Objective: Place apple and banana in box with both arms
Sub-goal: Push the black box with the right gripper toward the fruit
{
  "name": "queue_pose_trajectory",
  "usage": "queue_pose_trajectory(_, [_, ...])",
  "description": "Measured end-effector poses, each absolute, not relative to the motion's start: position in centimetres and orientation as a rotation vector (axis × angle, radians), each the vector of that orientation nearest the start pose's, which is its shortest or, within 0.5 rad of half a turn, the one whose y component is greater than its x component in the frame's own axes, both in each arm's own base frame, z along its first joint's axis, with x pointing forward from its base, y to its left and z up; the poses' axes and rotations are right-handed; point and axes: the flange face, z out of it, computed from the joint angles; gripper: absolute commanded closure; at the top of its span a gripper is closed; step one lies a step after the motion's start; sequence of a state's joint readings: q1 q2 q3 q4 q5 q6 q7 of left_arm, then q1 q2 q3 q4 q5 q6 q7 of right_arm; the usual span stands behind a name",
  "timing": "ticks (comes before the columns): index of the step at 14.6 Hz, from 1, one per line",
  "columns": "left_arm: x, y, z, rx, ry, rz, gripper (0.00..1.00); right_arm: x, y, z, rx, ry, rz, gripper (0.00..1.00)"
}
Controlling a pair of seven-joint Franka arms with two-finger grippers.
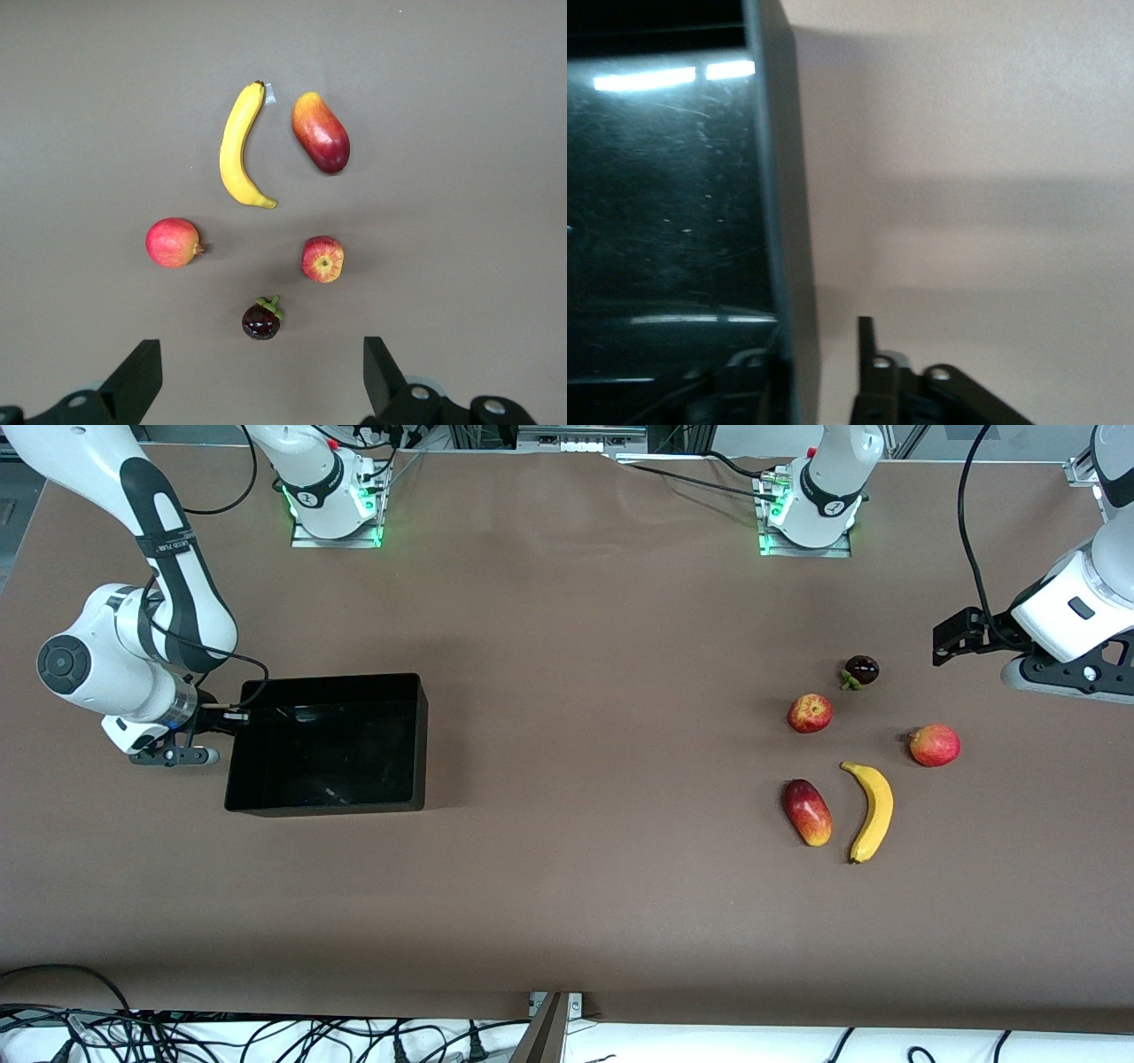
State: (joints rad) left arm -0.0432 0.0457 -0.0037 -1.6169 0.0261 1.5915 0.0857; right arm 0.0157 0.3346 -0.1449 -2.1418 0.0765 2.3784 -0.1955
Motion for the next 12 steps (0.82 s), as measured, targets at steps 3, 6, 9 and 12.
queue_pose_trajectory(3, [56.6, -2.4, 57.9, -3.108, 0.209, 0.112, 0.00, 56.9, -6.9, 25.5, -3.122, -0.038, 0.107, 1.00])
queue_pose_trajectory(6, [56.7, -2.4, 57.9, -3.108, 0.209, 0.112, 0.00, 59.2, -6.5, 28.9, -3.115, -0.055, 0.098, 1.00])
queue_pose_trajectory(9, [56.7, -2.4, 57.9, -3.108, 0.209, 0.112, 0.00, 62.1, -4.0, 34.1, -3.099, -0.123, 0.097, 1.00])
queue_pose_trajectory(12, [56.7, -2.4, 57.9, -3.108, 0.209, 0.112, 0.00, 63.7, 0.9, 38.4, -3.091, -0.190, 0.104, 1.00])
